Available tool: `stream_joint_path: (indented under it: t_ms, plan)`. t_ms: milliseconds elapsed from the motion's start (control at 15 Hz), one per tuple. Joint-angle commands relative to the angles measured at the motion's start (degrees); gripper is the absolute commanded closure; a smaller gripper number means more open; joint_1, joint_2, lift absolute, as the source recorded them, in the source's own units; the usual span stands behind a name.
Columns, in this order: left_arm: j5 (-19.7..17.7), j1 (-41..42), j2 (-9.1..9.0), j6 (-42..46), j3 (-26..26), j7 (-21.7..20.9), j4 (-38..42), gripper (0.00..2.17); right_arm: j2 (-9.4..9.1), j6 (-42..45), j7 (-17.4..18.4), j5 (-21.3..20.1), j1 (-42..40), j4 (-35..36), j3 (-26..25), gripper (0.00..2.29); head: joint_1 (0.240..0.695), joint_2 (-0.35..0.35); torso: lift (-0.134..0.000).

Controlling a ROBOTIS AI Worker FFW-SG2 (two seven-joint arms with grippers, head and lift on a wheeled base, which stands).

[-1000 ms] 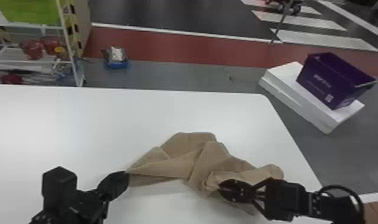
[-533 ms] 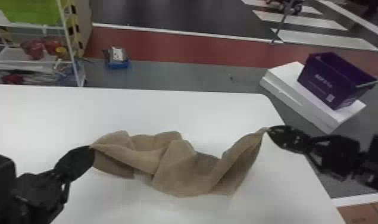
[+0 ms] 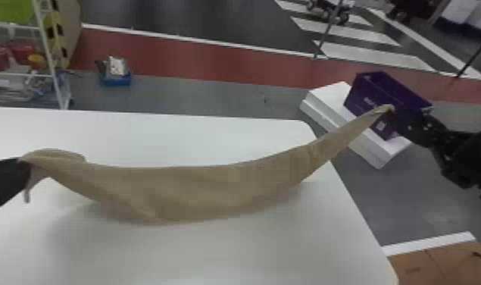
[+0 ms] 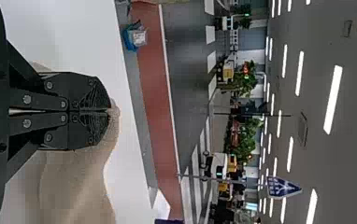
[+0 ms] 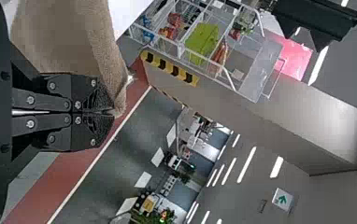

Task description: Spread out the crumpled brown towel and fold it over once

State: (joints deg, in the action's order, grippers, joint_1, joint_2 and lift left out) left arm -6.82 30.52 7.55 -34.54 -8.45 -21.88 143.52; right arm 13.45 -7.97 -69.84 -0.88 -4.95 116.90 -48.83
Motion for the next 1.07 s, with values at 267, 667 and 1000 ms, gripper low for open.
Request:
stream_joint_path:
  t_ms: [267, 667, 1000]
  plan:
    - [-1.1, -0.9, -0.17, -1.6, -2.9, 0.5, 2.2, 1.98, 0.7, -2.4, 1.4, -1.2, 1.1, -1.1, -0.4, 1.54, 0.666, -0.335, -0.123]
    - [0.2, -9.1, -0.26, -7.6, -4.5, 1.2, -5.9, 1.98, 3.25, 1.2, 6.6, -8.4, 6.9, -12.7, 7.2, 1.54, 0.673, -0.312, -0.123]
    - [0.0, -20.7, -0.26, -7.6, -4.1, 2.3, -18.8, 1.98, 2.19, 2.6, 13.2, -9.8, 16.4, -21.0, 14.5, 1.54, 0.641, -0.219, -0.123]
